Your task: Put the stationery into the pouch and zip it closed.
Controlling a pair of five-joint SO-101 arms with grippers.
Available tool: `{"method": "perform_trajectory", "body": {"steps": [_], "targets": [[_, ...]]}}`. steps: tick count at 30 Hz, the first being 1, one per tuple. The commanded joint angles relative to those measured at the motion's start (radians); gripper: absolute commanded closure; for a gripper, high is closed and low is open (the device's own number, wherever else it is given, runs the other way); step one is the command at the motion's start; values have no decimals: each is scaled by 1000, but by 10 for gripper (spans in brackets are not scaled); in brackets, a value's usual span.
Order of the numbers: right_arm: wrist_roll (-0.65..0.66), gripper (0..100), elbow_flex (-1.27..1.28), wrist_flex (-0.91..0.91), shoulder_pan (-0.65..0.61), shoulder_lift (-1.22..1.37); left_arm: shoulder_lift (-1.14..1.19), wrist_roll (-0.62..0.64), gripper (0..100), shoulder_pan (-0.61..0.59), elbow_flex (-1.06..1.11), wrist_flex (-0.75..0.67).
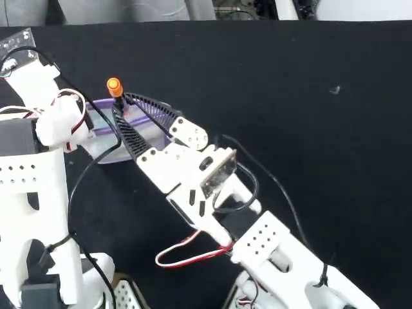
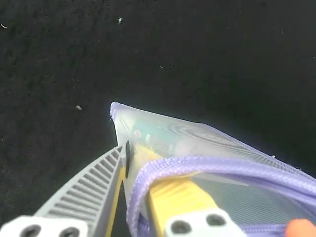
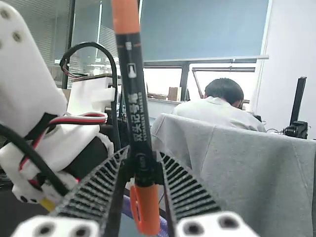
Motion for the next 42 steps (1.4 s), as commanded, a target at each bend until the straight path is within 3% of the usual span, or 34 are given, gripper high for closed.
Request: {"method": "perform_trajectory", "body": {"steps": [1, 7, 15, 20, 28, 33, 38, 42], "targets": [[-9, 988, -41, -14, -12, -68, -5, 15, 970, 7, -4, -23], [-38, 988, -35, 17, -23, -12, -11, 15, 970, 7, 31, -55], [-43, 988, -77, -144, 44, 291, -15, 12, 970, 5, 61, -80], [-43, 963, -88, -121, 48, 326, -15, 14, 970, -58, 61, -98], [-35, 671, -170, 86, 37, 280, -17, 14, 970, -56, 61, -98], [-32, 666, -208, 241, 38, 143, -15, 14, 970, -56, 64, -100], [130, 666, -295, 548, 37, -77, -15, 12, 970, -59, 65, -100], [170, 666, -407, 769, 37, -206, -15, 9, 970, -61, 47, -103]]}}
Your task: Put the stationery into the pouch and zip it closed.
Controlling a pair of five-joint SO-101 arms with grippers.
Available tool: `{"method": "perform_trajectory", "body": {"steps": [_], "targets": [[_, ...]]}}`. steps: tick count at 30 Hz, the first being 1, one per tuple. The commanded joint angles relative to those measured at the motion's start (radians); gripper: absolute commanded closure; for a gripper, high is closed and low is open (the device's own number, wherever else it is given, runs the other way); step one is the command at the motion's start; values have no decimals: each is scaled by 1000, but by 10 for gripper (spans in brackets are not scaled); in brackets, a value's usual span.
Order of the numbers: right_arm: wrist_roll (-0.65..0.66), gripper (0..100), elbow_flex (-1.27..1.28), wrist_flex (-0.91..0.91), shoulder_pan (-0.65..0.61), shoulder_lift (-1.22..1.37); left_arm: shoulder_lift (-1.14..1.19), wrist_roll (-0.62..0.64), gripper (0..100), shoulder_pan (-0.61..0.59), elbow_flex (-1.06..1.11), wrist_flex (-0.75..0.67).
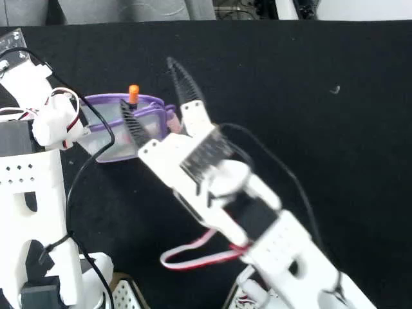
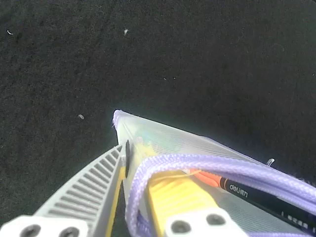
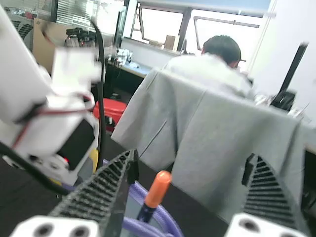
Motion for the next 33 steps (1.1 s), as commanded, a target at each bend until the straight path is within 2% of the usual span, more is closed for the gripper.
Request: {"method": "perform_trajectory", "body": {"steps": [1, 5, 9, 11, 13, 16, 20, 23, 27, 28, 31, 33], "targets": [[29, 666, -140, 160, 6, -108, -8, 3, 970, -7, -42, -17], [21, 666, -254, 247, 104, -117, -9, 2, 970, -5, -246, 29], [20, 666, -334, 295, 201, -99, 3, -48, 971, -5, -535, 150], [20, 666, -348, 301, 213, -88, 9, -15, 971, 12, -613, 201], [20, 666, -349, 301, 213, -74, 32, -6, 971, 88, -559, 221], [20, 666, -349, 298, 212, -48, 91, -52, 971, 203, -346, 203], [20, 666, -361, 293, 212, -7, 209, -63, 971, 150, -105, 32], [20, 666, -387, 302, 213, 21, 256, -63, 971, 58, -173, -12], [26, 666, -394, 302, 218, 27, 232, -86, 971, -7, -545, 215], [26, 666, -394, 302, 218, 27, 222, -86, 971, -25, -611, 226], [26, 666, -394, 302, 218, 28, 219, -83, 971, -76, -575, 209], [26, 666, -394, 302, 218, 31, 281, -101, 971, -21, -403, 137]]}}
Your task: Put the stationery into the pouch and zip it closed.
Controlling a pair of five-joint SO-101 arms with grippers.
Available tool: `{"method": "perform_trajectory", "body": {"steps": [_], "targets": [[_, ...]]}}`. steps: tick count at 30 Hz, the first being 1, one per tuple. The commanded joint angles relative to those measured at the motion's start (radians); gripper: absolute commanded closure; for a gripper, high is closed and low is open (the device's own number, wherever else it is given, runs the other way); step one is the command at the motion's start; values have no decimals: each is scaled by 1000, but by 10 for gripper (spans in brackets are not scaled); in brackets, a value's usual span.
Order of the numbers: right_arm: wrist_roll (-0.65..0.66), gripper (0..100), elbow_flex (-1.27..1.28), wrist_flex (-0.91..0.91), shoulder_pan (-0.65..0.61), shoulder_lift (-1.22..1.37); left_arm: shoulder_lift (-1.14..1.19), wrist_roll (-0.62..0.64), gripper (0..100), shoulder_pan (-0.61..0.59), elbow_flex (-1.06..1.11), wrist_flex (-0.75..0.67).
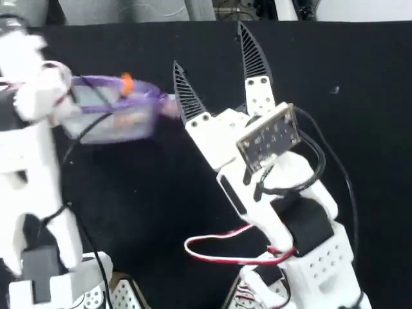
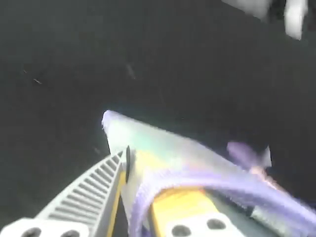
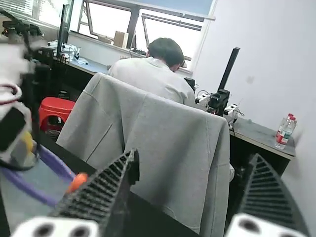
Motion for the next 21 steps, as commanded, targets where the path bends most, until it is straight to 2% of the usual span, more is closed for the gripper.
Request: {"method": "perform_trajectory", "body": {"steps": [1, 2, 4, 9, 11, 14, 16, 21], "targets": [[9, 666, -51, 3, 15, 10, 77, -48, 971, 64, 182, -115], [9, 666, -51, 3, 15, 12, 97, -74, 971, 87, 232, -158], [9, 666, -51, 3, 15, 12, 91, -83, 971, 99, 232, -158], [11, 666, -51, 5, 15, 5, -69, -38, 971, 68, -97, -9], [11, 666, -51, 5, 15, 8, -115, -34, 971, 59, -147, 21], [3, 666, -45, 5, 12, 12, -106, -6, 971, 54, -16, 0], [-18, 666, -31, 6, 8, 12, -64, 3, 971, 56, 154, -94], [-284, 666, 53, 5, 8, 5, -32, 31, 971, 53, 438, -292]]}}
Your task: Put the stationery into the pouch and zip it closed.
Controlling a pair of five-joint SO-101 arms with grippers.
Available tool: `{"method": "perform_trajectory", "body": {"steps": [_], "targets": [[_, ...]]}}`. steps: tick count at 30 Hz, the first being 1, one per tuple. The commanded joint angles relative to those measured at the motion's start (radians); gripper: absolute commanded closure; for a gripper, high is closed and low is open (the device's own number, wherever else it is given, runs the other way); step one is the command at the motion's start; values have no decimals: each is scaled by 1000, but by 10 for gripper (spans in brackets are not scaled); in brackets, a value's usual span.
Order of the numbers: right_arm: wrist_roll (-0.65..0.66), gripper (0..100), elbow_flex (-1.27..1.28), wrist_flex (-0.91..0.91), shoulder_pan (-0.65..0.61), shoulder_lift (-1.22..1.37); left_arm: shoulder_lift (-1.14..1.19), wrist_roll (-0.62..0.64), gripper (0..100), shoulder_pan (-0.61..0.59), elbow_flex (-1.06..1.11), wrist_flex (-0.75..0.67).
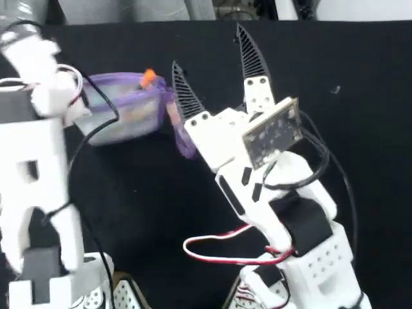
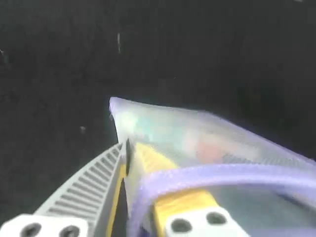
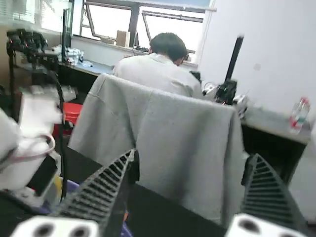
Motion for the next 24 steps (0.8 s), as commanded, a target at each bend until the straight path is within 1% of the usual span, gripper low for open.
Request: {"method": "perform_trajectory", "body": {"steps": [1, 3, 5, 7, 10, 12, 15, 18, 20, 24], "targets": [[-175, 666, 45, 3, 8, -1, -8, 32, 971, -12, 130, -115], [-241, 666, 105, -14, -18, -1, -14, 34, 971, -12, 140, -129], [-270, 666, 194, -80, -61, -1, -15, 34, 971, -12, 140, -132], [-272, 666, 297, -190, -110, -1, -15, 35, 971, -12, 140, -132], [-269, 666, 449, -405, -189, 1, -11, 35, 971, -12, 142, -132], [-269, 668, 518, -531, -212, 5, -9, 35, 971, -12, 147, -132], [-269, 727, 556, -643, -212, 8, -11, 35, 971, -12, 148, -130], [-275, 816, 562, -689, -192, 8, -14, 35, 971, -12, 148, -130], [-273, 858, 562, -713, -187, 21, -14, 35, 971, -10, 148, -130], [-276, 850, 535, -775, -153, 134, -14, 35, 971, -8, 150, -126]]}}
